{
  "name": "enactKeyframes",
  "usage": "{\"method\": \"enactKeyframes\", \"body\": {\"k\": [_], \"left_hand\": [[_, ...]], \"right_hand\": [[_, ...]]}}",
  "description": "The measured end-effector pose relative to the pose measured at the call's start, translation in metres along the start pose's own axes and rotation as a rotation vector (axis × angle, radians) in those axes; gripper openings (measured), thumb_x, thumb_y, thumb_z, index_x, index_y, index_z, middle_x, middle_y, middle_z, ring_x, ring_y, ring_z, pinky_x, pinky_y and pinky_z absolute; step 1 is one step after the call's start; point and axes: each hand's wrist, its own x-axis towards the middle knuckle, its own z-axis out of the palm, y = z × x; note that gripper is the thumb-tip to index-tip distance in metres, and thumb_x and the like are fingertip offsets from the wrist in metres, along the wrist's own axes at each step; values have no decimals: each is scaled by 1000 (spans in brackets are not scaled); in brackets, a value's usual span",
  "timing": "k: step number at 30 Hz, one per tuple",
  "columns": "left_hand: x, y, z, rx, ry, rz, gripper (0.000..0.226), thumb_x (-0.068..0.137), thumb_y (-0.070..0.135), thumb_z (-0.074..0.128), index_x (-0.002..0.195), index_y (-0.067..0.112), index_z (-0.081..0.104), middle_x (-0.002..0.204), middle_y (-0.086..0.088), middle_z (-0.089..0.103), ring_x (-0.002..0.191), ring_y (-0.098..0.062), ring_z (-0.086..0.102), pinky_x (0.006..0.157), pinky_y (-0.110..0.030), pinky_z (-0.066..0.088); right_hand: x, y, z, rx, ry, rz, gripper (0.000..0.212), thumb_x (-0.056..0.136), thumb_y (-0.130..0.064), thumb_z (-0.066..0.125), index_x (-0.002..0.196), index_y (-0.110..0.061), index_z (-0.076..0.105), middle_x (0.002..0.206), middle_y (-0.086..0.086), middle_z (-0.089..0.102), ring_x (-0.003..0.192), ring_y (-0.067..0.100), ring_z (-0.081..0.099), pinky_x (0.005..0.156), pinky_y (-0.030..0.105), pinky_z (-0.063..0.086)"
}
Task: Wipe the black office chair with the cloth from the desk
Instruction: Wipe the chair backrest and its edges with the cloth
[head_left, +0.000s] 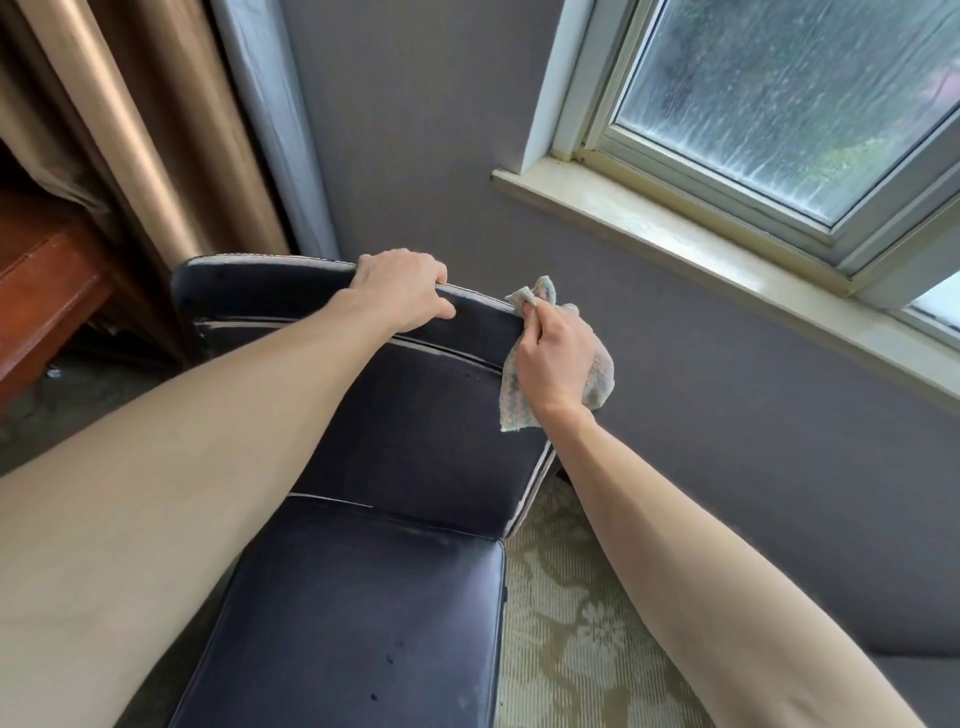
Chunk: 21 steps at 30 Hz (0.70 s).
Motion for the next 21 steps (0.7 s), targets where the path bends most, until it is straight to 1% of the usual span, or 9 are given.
{"method": "enactKeyframes", "body": {"k": [2,4,8,10,12,14,16,19,21], "left_hand": [[1,-2,1,-4,11,5,40,88,46,62,123,27,60,121,-5,63,114,-29,54,93,-39,36],[3,-6,3,-5,20,7,40,88,47,62,123,27,60,121,-4,63,114,-29,54,93,-39,36],[5,-16,4,-15,34,13,37,87,47,63,118,27,62,116,-3,64,111,-28,55,89,-38,35],[6,-20,7,-33,48,26,36,86,47,64,116,27,63,114,-3,64,110,-29,54,91,-39,35],[6,-22,8,-42,59,46,33,86,45,64,112,25,65,110,-3,64,107,-29,55,88,-39,34],[8,-23,8,-35,38,63,31,86,42,63,111,23,65,108,-3,64,104,-29,55,86,-39,34],[10,-21,9,-23,29,85,31,87,41,63,112,23,64,108,-3,63,105,-28,56,85,-39,33],[13,-17,13,9,49,136,29,88,39,60,112,23,63,106,-3,63,105,-27,56,85,-41,33],[14,-18,17,16,57,156,29,89,41,60,111,22,63,107,-2,63,107,-27,55,88,-43,34]], "right_hand": [[1,-5,9,-19,10,-12,27,100,-15,46,82,-5,65,81,8,67,84,28,52,82,31,35],[1,-12,20,-30,34,-22,27,99,-15,47,81,-5,64,80,8,67,84,29,51,86,35,36],[-2,-29,39,-35,74,-44,25,98,-14,49,82,-5,66,81,10,67,85,31,54,90,36,35],[-2,-29,40,-56,70,-62,25,98,-16,49,84,-6,67,84,9,68,89,31,55,93,36,37],[-5,-26,35,-86,68,-73,24,99,-17,50,88,-8,69,87,9,68,92,31,56,93,37,38],[-7,-21,29,-90,93,-40,22,97,-15,49,92,-10,70,91,9,68,95,29,56,92,39,40],[-8,-17,23,-106,133,33,23,96,-15,49,95,-12,71,94,8,68,98,28,55,92,38,40],[-11,-19,24,-139,163,146,26,98,-19,46,104,-14,71,105,4,67,109,24,53,99,33,36],[-12,-22,25,-145,166,175,27,99,-20,45,108,-16,71,112,2,67,113,22,52,102,32,35]]}}
